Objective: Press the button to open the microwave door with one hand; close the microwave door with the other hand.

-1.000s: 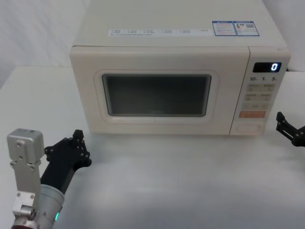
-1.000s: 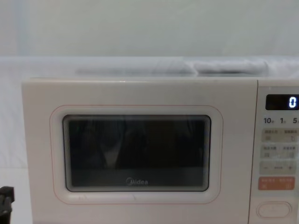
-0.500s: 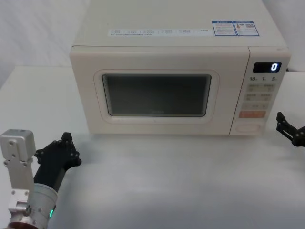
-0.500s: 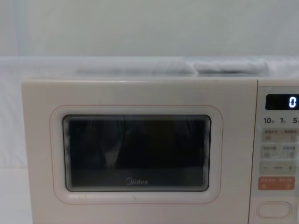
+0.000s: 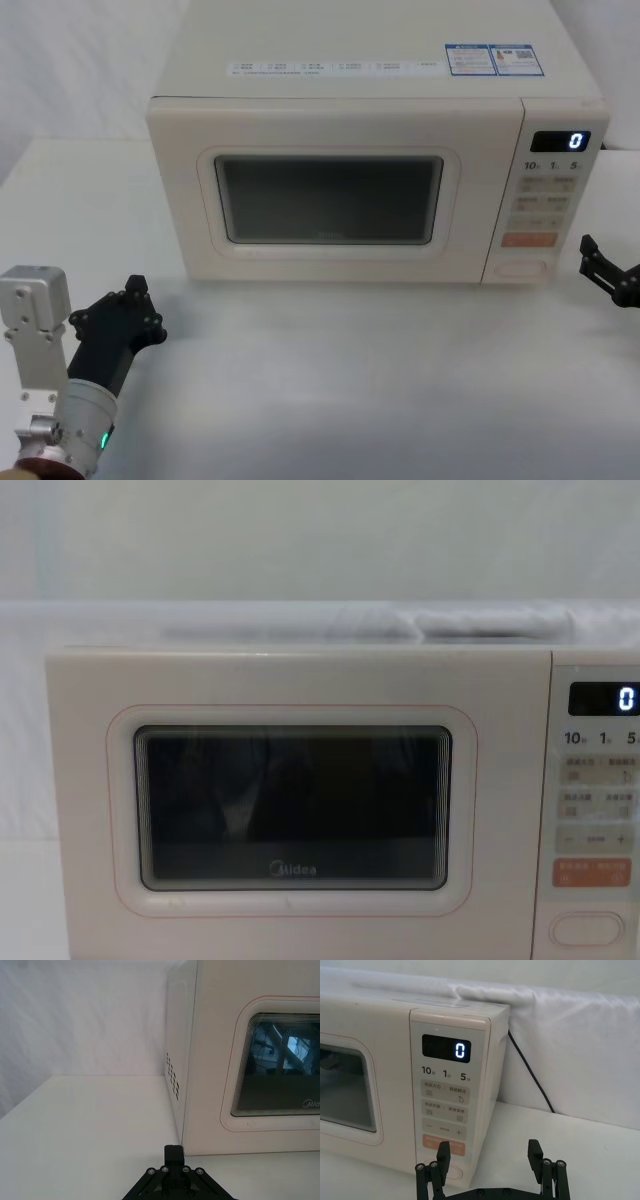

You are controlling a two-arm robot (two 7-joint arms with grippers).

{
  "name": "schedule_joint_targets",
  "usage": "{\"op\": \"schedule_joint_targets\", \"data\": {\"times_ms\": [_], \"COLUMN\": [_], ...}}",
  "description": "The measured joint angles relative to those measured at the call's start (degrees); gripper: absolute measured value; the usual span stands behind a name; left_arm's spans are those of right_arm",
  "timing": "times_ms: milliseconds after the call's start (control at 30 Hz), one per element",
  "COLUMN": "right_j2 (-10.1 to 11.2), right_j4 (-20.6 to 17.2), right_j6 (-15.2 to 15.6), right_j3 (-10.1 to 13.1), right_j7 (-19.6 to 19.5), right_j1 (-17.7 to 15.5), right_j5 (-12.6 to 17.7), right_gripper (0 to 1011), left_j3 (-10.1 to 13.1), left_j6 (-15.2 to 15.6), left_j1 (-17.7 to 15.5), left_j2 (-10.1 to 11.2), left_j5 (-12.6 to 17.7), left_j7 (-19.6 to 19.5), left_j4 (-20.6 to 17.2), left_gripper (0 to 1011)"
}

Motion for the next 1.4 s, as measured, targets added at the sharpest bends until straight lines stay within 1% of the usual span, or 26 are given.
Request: {"op": "schedule_joint_targets", "data": {"times_ms": [67,433,500,567,600,633,667,700,733,767,867,933,967,1067,1100,1133,1167,1200,1400], "right_j2": [0.0,0.0,0.0,0.0,0.0,0.0,0.0,0.0,0.0,0.0,0.0,0.0,0.0,0.0,0.0,0.0,0.0,0.0,0.0], "right_j4": [0.0,0.0,0.0,0.0,0.0,0.0,0.0,0.0,0.0,0.0,0.0,0.0,0.0,0.0,0.0,0.0,0.0,0.0,0.0], "right_j6": [0.0,0.0,0.0,0.0,0.0,0.0,0.0,0.0,0.0,0.0,0.0,0.0,0.0,0.0,0.0,0.0,0.0,0.0,0.0], "right_j3": [0.0,0.0,0.0,0.0,0.0,0.0,0.0,0.0,0.0,0.0,0.0,0.0,0.0,0.0,0.0,0.0,0.0,0.0,0.0], "right_j7": [0.0,0.0,0.0,0.0,0.0,0.0,0.0,0.0,0.0,0.0,0.0,0.0,0.0,0.0,0.0,0.0,0.0,0.0,0.0], "right_j1": [0.0,0.0,0.0,0.0,0.0,0.0,0.0,0.0,0.0,0.0,0.0,0.0,0.0,0.0,0.0,0.0,0.0,0.0,0.0], "right_j5": [0.0,0.0,0.0,0.0,0.0,0.0,0.0,0.0,0.0,0.0,0.0,0.0,0.0,0.0,0.0,0.0,0.0,0.0,0.0], "right_gripper": [1002,1002,1002,1002,1002,1002,1002,1002,1002,1002,1002,1002,1002,1002,1002,1002,1002,1002,1002], "left_j3": [0.0,0.1,0.1,0.2,0.2,0.2,0.2,0.2,0.2,0.2,0.2,0.2,0.2,0.2,0.2,0.2,0.2,0.2,0.2], "left_j6": [0.0,0.0,0.0,0.0,0.0,0.0,0.0,0.0,0.0,0.0,-0.1,-0.1,-0.1,-0.1,-0.1,-0.1,-0.1,-0.1,-0.1], "left_j1": [0.0,0.1,0.1,0.1,0.1,0.1,0.1,0.1,0.1,0.1,0.1,0.1,0.1,0.1,0.1,0.1,0.1,0.1,0.1], "left_j2": [0.0,0.0,0.1,0.1,0.1,0.1,0.1,0.1,0.1,0.1,0.1,0.1,0.1,0.1,0.1,0.1,0.1,0.1,0.1], "left_j5": [0.0,0.0,0.0,0.0,0.0,0.0,0.0,-0.1,-0.1,-0.1,-0.1,-0.1,-0.1,-0.1,-0.1,-0.1,-0.1,-0.1,-0.1], "left_j7": [0.0,0.0,0.0,0.0,0.0,0.0,0.0,0.0,0.0,0.0,0.0,0.0,0.0,0.0,0.0,0.1,0.1,0.0,0.0], "left_j4": [0.0,-0.1,-0.1,-0.1,-0.1,-0.1,-0.2,-0.2,-0.2,-0.2,-0.2,-0.2,-0.2,-0.2,-0.2,-0.2,-0.2,-0.2,-0.2], "left_gripper": [4,285,370,428,485,485,536,557,618,618,737,773,824,902,902,947,962,1001,1001]}}
